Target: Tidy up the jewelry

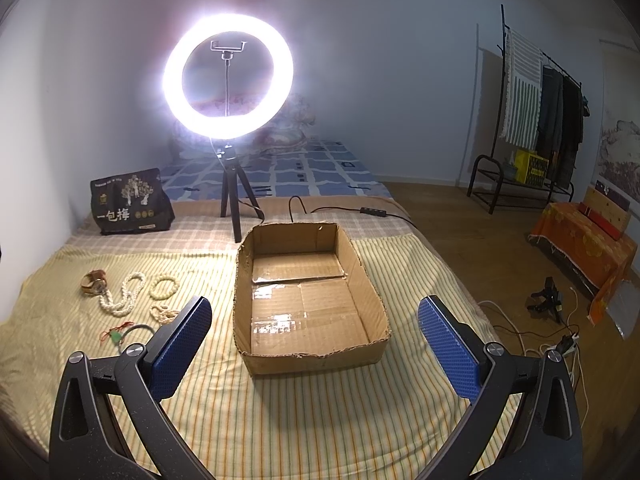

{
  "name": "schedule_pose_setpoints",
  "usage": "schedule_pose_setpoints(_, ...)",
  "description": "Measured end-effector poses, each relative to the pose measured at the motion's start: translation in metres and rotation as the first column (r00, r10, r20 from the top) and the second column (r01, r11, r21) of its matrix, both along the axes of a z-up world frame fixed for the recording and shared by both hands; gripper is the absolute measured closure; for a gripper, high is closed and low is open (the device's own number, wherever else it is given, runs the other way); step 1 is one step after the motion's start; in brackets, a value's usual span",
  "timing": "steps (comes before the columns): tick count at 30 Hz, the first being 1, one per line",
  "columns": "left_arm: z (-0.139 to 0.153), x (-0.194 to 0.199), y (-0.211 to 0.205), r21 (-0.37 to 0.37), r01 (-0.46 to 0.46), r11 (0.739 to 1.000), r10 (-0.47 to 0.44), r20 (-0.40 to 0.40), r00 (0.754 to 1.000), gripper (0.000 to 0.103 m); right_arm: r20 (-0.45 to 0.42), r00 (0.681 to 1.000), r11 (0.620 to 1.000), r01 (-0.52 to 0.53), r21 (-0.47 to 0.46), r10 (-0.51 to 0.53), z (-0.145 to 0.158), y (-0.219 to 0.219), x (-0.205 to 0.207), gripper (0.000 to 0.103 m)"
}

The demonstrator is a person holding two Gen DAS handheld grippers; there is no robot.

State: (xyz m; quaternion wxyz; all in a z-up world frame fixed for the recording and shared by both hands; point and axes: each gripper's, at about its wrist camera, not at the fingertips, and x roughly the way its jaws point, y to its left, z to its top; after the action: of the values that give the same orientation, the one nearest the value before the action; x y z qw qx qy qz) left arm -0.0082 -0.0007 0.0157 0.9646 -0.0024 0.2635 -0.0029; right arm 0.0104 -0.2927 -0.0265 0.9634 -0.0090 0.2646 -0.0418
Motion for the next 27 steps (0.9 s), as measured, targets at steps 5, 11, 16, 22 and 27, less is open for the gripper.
schedule_pose_setpoints(5,0.001,-0.001,0.000,-0.001,-0.002,1.000,0.002,-0.002,1.000,0.000,0.000,1.000,1.000,0.000,0.001,0.000,0.000,0.000,0.000,0.001)
schedule_pose_setpoints(11,0.001,0.001,0.000,0.000,-0.003,1.000,0.003,-0.005,1.000,0.000,-0.005,1.000,1.000,0.000,0.005,0.000,0.000,0.001,0.000,0.001)
schedule_pose_setpoints(16,-0.004,0.002,0.005,0.002,-0.009,1.000,0.009,-0.008,1.000,0.000,-0.010,1.000,1.000,-0.003,0.006,0.003,-0.001,0.004,0.002,0.001)
schedule_pose_setpoints(22,-0.011,0.006,0.011,0.005,-0.020,1.000,0.020,-0.017,1.000,0.000,-0.024,1.000,1.000,-0.012,0.002,0.012,-0.004,0.009,0.006,0.001)
schedule_pose_setpoints(27,-0.016,0.006,0.015,0.010,-0.031,0.999,0.031,-0.024,0.999,0.000,-0.040,0.999,1.000,-0.017,0.000,0.017,-0.006,0.014,0.010,0.001)
